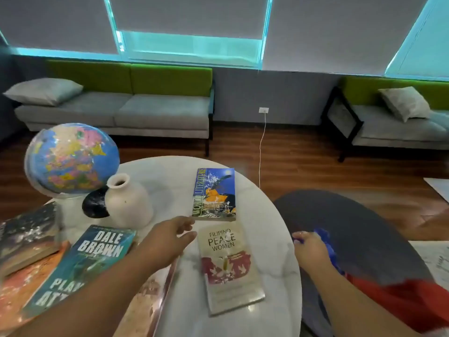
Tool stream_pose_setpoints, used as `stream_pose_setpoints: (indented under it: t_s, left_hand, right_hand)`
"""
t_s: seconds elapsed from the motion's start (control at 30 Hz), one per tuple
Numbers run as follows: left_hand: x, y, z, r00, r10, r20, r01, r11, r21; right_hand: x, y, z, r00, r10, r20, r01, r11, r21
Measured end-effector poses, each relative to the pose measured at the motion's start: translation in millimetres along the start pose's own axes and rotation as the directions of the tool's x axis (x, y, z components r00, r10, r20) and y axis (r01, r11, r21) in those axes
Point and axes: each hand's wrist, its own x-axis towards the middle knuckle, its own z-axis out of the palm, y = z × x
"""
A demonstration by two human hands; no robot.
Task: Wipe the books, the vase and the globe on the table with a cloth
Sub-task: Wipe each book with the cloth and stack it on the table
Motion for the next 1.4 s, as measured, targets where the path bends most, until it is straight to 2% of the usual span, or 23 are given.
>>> stream_pose_setpoints:
  t_s: [0.13, 0.23, 0.37, 0.47, 0.53, 0.57, 0.67, 0.7, 0.73, 0.77, 0.83, 0.87, 0.97, 1.03, 1.13, 1.27, 1.33, 1.4]
  left_hand:
    - [14, 11, 23, 0.999, -0.032, -0.001, 0.032, 0.999, -0.036]
    - [21, 15, 33, 0.998, -0.06, -0.015, 0.059, 0.996, -0.072]
    - [27, 21, 42, 0.996, -0.082, -0.023, 0.08, 0.994, -0.079]
    - [28, 23, 43, 0.994, -0.103, -0.027, 0.101, 0.991, -0.084]
    - [30, 25, 46, 0.994, -0.11, -0.028, 0.107, 0.991, -0.085]
    - [31, 26, 47, 0.994, -0.107, -0.026, 0.104, 0.991, -0.088]
    - [31, 32, 50, 0.993, -0.116, -0.015, 0.114, 0.989, -0.098]
    - [32, 33, 51, 0.993, -0.118, -0.011, 0.117, 0.988, -0.103]
    - [32, 35, 51, 0.993, -0.122, -0.002, 0.121, 0.987, -0.104]
    - [32, 37, 52, 0.993, -0.121, 0.009, 0.121, 0.986, -0.111]
    - [31, 43, 51, 0.992, -0.123, 0.035, 0.127, 0.982, -0.137]
    - [31, 48, 50, 0.991, -0.128, 0.046, 0.134, 0.978, -0.162]
    - [32, 64, 48, 0.981, -0.155, 0.12, 0.185, 0.935, -0.302]
    - [31, 78, 48, 0.952, -0.194, 0.236, 0.282, 0.857, -0.432]
    - [25, 101, 53, 0.863, -0.25, 0.439, 0.479, 0.684, -0.551]
    - [18, 117, 63, 0.771, -0.223, 0.596, 0.627, 0.428, -0.651]
    - [17, 116, 64, 0.81, -0.201, 0.551, 0.584, 0.359, -0.728]
    - [18, 111, 63, 0.874, -0.206, 0.44, 0.484, 0.294, -0.824]
  right_hand:
    - [34, 47, 2, 0.978, 0.118, 0.174, -0.076, 0.969, -0.234]
    - [47, 71, 8, 0.939, 0.119, 0.324, 0.055, 0.874, -0.482]
    - [54, 77, 7, 0.894, 0.159, 0.419, 0.122, 0.813, -0.569]
    - [60, 79, 10, 0.913, 0.123, 0.39, 0.132, 0.815, -0.565]
    - [71, 81, 8, 0.928, 0.096, 0.359, 0.099, 0.867, -0.488]
    - [76, 80, 8, 0.937, 0.122, 0.327, 0.026, 0.91, -0.415]
    - [94, 88, 5, 0.958, 0.111, 0.264, 0.005, 0.915, -0.404]
    - [93, 88, 1, 0.97, 0.113, 0.214, -0.035, 0.94, -0.34]
    - [92, 86, -3, 0.983, 0.061, 0.171, -0.014, 0.964, -0.265]
    - [89, 78, -11, 0.989, 0.018, 0.149, 0.0, 0.993, -0.12]
    - [83, 63, -24, 0.998, -0.003, 0.062, -0.002, 0.997, 0.082]
    - [79, 54, -31, 1.0, 0.004, 0.026, -0.009, 0.978, 0.207]
    - [67, 20, -54, 0.998, -0.023, -0.057, 0.044, 0.91, 0.413]
    - [49, -13, -70, 0.989, -0.132, -0.069, 0.149, 0.856, 0.495]
    - [14, -58, -85, 0.948, -0.316, -0.051, 0.285, 0.763, 0.58]
    - [-19, -97, -82, 0.86, -0.508, -0.04, 0.402, 0.629, 0.666]
    - [-29, -109, -74, 0.82, -0.571, -0.034, 0.437, 0.586, 0.683]
    - [-34, -114, -62, 0.782, -0.623, -0.023, 0.475, 0.571, 0.669]
